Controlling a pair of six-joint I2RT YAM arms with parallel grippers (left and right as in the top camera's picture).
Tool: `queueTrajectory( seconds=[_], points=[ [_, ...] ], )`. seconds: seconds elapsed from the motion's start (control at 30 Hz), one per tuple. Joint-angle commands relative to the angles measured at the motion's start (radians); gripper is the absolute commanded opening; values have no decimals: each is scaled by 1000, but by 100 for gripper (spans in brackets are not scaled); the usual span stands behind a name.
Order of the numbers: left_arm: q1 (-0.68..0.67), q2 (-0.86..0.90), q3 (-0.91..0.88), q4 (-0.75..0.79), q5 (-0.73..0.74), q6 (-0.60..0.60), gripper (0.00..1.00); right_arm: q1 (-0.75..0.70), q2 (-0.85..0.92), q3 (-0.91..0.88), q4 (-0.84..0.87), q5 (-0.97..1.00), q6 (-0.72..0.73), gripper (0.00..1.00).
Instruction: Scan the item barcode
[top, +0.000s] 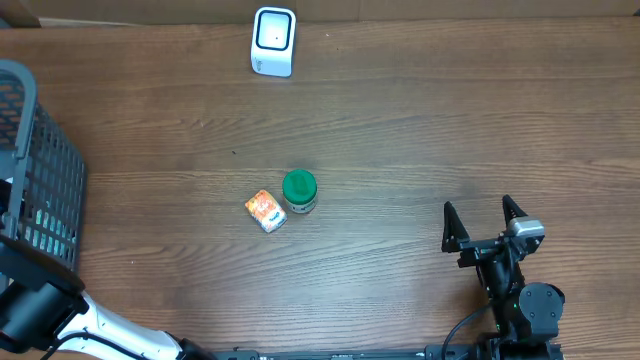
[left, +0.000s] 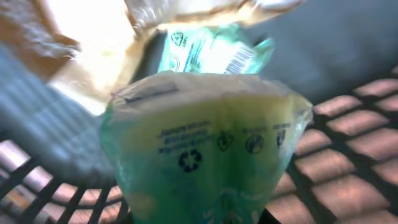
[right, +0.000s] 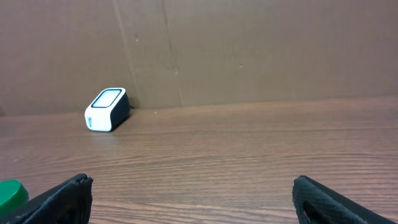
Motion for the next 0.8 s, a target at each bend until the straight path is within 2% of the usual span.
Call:
queueTrajectory(
  seconds=[0.0, 0.17, 0.27, 0.4, 0.57, 0.7, 0.77],
  points=[
    [-7, -24, 252, -101, 58, -43, 4, 5, -8, -11, 4, 10, 0, 100],
    [-20, -107, 464, -178, 309, -35, 4, 5, -8, -11, 4, 10, 0, 100],
    [-68, -203, 500, -190, 428, 16, 4, 5, -8, -11, 4, 10, 0, 100],
    [-218, -336, 500, -214, 374, 49, 4, 5, -8, -10, 4, 10, 0, 100],
    [-512, -378, 485, -254, 171, 69, 4, 5, -8, -10, 4, 10, 0, 100],
    [-771, -358, 307, -234, 138, 86, 4, 5, -8, -11, 4, 10, 0, 100],
    [-830, -348, 212, -200, 139, 86, 4, 5, -8, -11, 4, 10, 0, 100]
  ],
)
